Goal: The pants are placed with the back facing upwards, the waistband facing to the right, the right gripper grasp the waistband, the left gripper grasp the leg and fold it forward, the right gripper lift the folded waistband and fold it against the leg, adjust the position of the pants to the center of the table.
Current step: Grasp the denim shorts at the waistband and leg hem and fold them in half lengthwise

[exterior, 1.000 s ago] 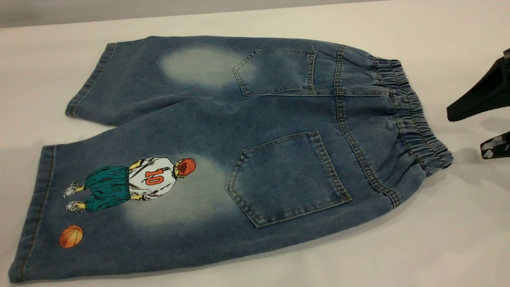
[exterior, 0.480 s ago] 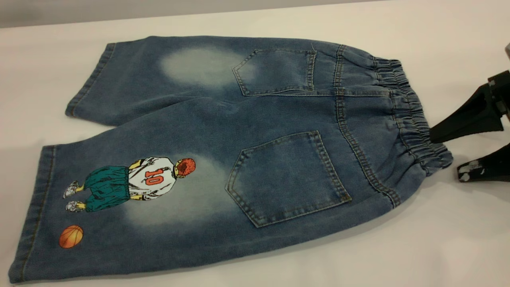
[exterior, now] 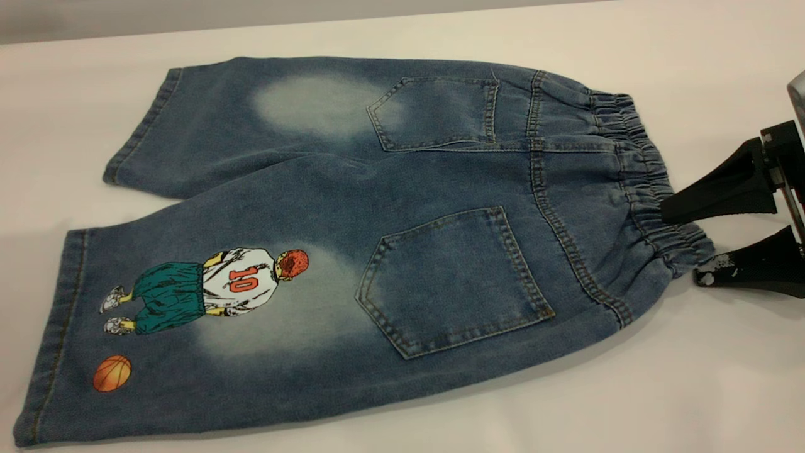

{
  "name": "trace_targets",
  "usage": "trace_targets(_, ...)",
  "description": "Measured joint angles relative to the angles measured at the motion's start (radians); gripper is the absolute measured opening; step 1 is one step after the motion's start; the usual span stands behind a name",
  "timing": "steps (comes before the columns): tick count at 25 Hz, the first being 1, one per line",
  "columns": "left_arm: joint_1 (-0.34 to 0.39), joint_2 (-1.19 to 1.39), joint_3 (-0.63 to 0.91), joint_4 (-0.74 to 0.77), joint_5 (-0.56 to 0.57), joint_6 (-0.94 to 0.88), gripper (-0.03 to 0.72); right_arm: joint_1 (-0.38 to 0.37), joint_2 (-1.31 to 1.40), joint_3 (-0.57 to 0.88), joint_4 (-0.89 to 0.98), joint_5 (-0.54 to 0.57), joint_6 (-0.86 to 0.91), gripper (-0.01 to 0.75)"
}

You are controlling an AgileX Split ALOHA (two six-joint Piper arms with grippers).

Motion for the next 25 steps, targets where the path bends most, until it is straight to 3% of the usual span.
trace_targets(7,0.0,0.0,0.0,0.0,-0.003,0.0,0.494,0.0,0.0,-0.001,0.013,0.015,0.0,0.507)
trace_targets(25,0.0,0.0,0.0,0.0,-0.021,0.0,0.494,0.0,0.0,-0.001,0.009,0.049,0.0,0.134)
